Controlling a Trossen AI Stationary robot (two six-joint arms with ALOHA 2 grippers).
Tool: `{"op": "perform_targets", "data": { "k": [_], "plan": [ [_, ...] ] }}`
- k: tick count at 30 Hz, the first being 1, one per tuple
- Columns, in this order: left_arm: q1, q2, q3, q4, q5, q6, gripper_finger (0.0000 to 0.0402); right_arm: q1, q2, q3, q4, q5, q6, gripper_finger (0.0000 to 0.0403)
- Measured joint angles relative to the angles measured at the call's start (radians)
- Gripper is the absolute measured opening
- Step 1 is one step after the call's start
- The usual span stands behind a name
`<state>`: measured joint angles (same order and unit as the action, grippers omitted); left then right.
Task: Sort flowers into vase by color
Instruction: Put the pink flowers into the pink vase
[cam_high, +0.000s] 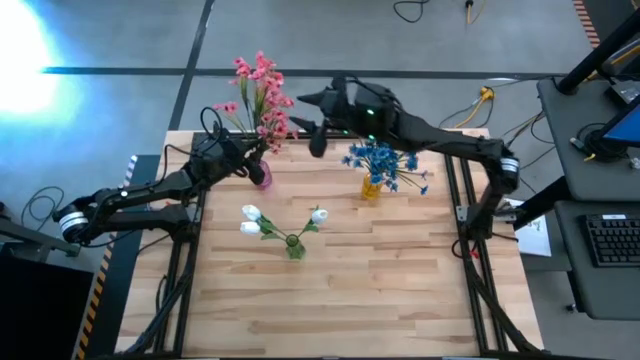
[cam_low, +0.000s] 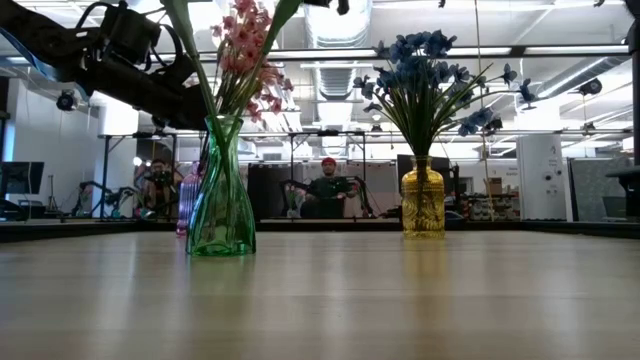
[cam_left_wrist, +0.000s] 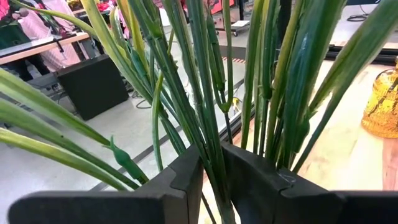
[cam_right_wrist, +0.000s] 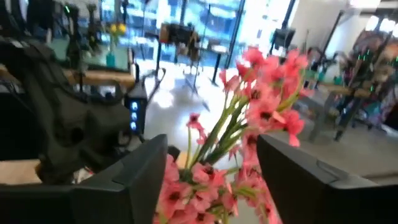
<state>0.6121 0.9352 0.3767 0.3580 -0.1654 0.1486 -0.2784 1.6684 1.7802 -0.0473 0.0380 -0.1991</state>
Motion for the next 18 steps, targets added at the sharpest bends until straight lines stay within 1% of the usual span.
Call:
{"op": "perform_targets", "data": {
  "k": [5,10,14,18],
  "plan": [
    [0.000,0.000,0.000,0.000,0.000,0.000,0.0075,-0.028,0.142,0.207,-0.142,0.003,0.017,0.0284],
    [0.000,0.000,0.000,0.001,0.000,-0.003,0.0075,-0.051,0.254,0.378,-0.235,0.017,0.077,0.0313],
    [0.000,0.000,0.000,0.004,0.000,-0.003,0.0075,-0.063,0.331,0.493,-0.294,0.018,0.097,0.0329],
    [0.000,0.002,0.000,0.005,0.000,-0.003,0.0075,-0.063,0.391,0.574,-0.314,0.015,0.102,0.0333]
  ]
}}
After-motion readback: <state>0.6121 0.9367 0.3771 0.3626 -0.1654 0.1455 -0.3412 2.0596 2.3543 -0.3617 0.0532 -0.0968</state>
